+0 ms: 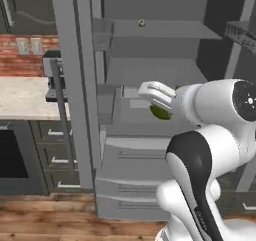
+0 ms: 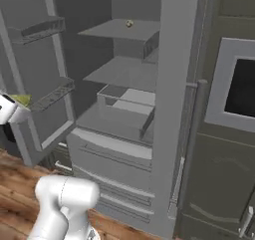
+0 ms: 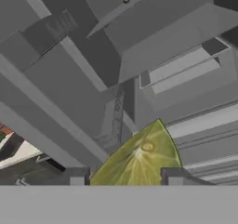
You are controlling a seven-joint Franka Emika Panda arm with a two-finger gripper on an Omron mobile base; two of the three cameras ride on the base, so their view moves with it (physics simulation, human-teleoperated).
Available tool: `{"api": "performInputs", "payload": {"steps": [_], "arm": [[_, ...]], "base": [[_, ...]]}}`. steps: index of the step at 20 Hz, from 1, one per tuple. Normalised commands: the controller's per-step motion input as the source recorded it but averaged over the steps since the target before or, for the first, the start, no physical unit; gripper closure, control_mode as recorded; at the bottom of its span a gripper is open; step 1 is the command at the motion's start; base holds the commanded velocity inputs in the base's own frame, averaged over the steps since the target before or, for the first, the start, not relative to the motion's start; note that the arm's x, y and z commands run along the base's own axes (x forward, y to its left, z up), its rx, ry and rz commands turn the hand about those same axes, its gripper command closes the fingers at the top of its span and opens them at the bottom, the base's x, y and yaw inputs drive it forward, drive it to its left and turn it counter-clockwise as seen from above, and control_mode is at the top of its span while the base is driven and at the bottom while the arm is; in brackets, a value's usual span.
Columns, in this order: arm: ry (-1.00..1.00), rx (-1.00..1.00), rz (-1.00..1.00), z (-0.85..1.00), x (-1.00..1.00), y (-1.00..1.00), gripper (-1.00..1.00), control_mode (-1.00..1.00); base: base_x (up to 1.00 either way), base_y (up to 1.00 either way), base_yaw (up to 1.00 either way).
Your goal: Take the lemon wedge from the fridge and place it on the plate with fish on the dining counter.
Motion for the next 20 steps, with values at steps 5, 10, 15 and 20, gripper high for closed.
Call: {"api": "performInputs", "payload": {"steps": [5, 10, 15, 20], "arm": [[0.0, 0.0, 0.0, 0.0, 0.0, 0.0, 1.0, 1.0], [0.0, 0.0, 0.0, 0.0, 0.0, 0.0, 1.0, 1.0], [0.0, 0.0, 0.0, 0.0, 0.0, 0.0, 1.0, 1.0], [0.0, 0.0, 0.0, 0.0, 0.0, 0.0, 1.0, 1.0]], "base": [[-0.42, 0.0, 0.87], [-0.11, 0.01, 0.97], [0.0, 0.05, 1.0], [0.02, 0.02, 0.98]]}}
